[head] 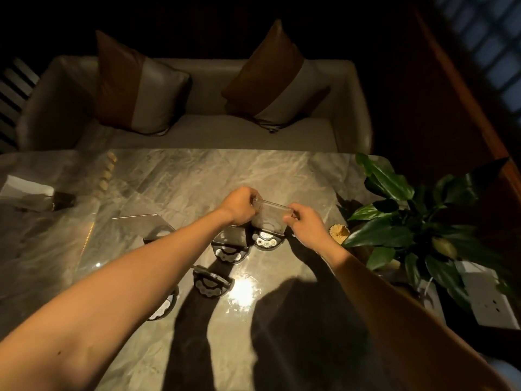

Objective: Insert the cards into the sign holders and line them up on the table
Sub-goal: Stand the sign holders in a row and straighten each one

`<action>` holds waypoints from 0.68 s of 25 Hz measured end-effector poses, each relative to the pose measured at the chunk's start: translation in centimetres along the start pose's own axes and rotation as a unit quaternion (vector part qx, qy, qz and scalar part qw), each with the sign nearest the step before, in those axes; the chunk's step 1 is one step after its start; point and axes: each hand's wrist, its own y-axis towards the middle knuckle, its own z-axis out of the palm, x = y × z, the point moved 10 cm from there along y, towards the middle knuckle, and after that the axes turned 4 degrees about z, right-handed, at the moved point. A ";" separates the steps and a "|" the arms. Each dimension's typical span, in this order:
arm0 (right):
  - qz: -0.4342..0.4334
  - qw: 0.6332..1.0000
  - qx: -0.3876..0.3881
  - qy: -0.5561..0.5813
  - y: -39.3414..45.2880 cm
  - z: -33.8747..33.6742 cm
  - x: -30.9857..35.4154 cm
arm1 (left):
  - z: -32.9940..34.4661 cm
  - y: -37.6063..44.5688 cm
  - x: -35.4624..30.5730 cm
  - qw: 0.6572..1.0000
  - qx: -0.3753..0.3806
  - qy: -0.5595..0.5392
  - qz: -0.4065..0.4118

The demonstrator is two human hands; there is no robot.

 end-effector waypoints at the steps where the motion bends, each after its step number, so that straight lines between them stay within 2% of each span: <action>1: 0.002 1.000 -0.008 0.015 0.1 -0.6 0.0 | -0.4 -0.1 -0.2 1.000 -0.018 -0.016 -0.001; 4: 0.004 0.998 -0.004 0.055 0.4 -3.1 1.3 | -1.8 -0.6 -1.0 0.994 -0.058 -0.097 -0.004; 7: 0.002 0.996 0.023 0.084 0.1 -6.0 3.4 | -2.0 -0.2 -1.8 0.979 -0.060 -0.195 0.003; 10: 0.009 0.993 0.003 0.115 0.1 -10.0 5.3 | -3.0 1.0 -4.6 0.975 -0.061 -0.212 0.040; 17: -0.012 0.995 -0.063 0.073 5.4 -21.3 7.2 | -5.5 7.8 -13.4 0.965 -0.125 -0.215 0.081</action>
